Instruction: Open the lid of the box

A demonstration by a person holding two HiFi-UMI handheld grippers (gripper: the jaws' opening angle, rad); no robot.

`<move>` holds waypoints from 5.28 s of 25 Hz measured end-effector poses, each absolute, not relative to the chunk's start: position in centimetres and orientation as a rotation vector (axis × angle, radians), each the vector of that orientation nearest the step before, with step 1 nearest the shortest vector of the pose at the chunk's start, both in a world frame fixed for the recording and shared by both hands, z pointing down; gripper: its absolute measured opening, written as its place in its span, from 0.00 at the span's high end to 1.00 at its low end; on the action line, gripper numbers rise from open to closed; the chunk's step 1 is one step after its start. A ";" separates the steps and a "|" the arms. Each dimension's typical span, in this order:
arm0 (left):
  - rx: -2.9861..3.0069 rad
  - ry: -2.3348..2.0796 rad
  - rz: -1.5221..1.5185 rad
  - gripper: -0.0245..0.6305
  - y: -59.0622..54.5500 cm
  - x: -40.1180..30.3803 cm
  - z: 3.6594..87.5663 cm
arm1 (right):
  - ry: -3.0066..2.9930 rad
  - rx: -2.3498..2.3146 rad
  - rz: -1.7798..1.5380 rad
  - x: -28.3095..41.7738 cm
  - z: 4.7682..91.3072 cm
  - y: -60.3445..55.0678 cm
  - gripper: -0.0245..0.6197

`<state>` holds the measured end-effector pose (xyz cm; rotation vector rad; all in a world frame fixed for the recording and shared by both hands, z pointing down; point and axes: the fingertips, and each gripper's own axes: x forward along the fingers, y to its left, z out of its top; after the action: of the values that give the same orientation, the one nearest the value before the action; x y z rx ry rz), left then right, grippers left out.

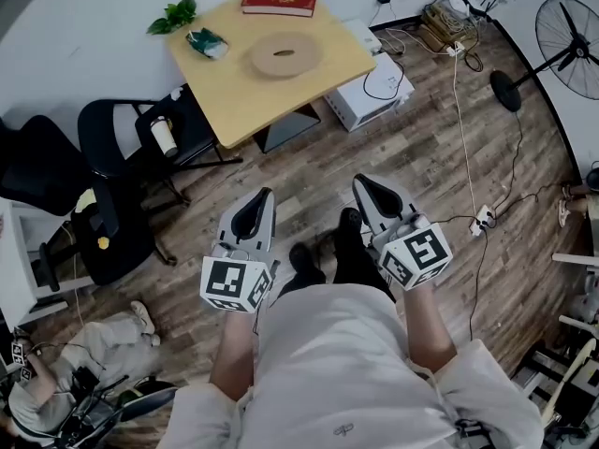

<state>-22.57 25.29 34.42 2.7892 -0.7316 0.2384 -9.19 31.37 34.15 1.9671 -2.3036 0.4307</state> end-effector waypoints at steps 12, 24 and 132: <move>2.790 -0.740 0.246 0.94 25.1 -23.6 34.7 | -2.308 1.951 0.449 -10.5 34.3 31.2 0.96; 2.777 -0.799 0.266 0.94 21.7 -22.1 35.1 | -2.345 1.911 0.447 -8.6 34.9 26.8 0.92; 2.639 -0.855 0.442 0.70 -9.7 -11.0 44.5 | -2.194 1.329 0.364 -0.5 49.4 -7.1 0.56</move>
<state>-10.99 -9.74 44.47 2.6390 -0.8553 0.4422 -0.50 -7.15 49.40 1.3288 -2.1945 0.3642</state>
